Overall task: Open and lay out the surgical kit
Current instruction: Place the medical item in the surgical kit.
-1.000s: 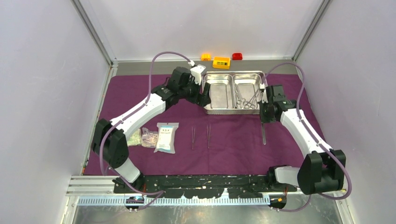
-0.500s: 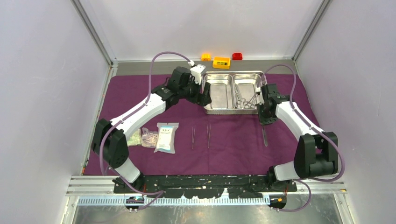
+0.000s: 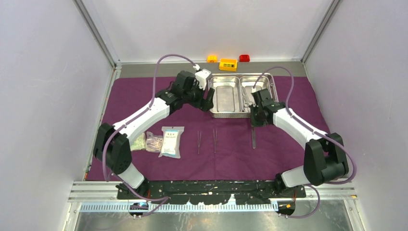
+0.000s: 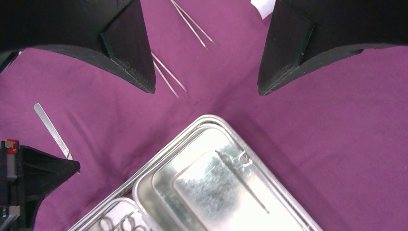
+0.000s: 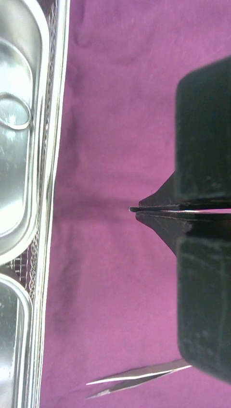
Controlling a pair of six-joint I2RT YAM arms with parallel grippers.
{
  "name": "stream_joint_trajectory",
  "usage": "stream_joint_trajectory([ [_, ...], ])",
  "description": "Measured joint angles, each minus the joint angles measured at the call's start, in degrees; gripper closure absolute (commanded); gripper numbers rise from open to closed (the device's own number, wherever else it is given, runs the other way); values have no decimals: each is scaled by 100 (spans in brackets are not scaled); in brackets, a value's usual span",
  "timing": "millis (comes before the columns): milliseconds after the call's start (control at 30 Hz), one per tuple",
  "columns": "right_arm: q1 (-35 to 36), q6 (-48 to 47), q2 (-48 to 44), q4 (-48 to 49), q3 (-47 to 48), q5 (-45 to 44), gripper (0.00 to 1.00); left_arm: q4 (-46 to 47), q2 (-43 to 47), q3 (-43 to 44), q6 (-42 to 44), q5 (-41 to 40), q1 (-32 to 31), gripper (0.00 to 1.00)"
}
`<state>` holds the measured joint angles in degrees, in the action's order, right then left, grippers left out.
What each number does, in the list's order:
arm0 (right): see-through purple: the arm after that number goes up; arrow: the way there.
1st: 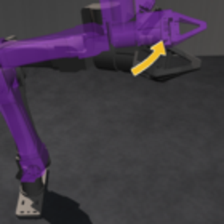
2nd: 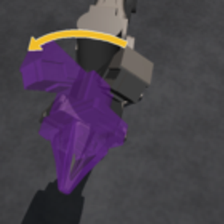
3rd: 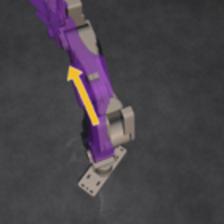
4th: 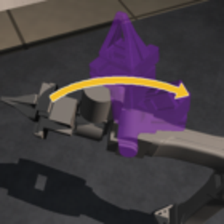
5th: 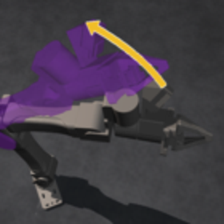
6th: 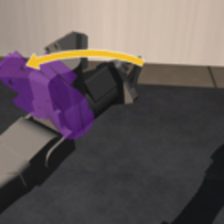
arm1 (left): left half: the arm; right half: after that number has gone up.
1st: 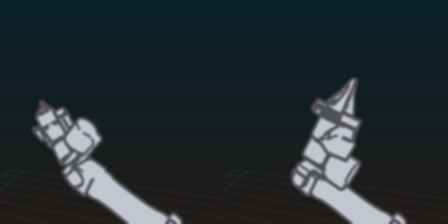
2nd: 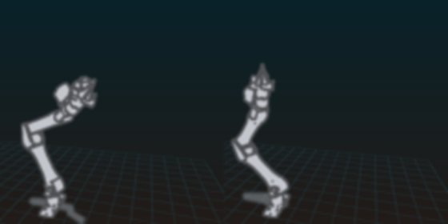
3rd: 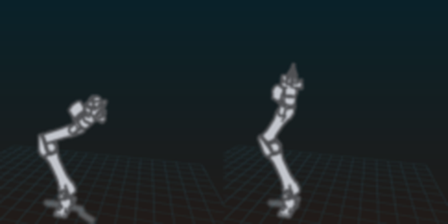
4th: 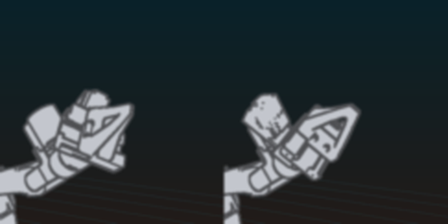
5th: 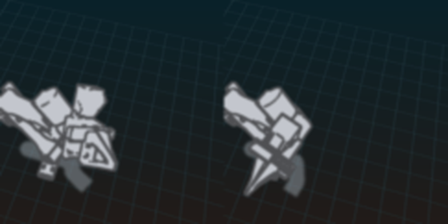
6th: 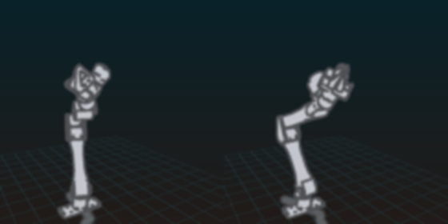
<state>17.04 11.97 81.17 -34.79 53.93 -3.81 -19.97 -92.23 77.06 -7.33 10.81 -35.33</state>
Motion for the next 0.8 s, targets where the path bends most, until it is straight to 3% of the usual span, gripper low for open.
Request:
stream_joint_trajectory([
  [267, 643, 826, 332, 723, -234, -9, 100, 7, 267, -708, 28, 83, 468, 21],
  [800, 1117, 1268, 1126, 1182, -229, -254, 100, 48, 402, -754, -37, 210, 581, 21],
])
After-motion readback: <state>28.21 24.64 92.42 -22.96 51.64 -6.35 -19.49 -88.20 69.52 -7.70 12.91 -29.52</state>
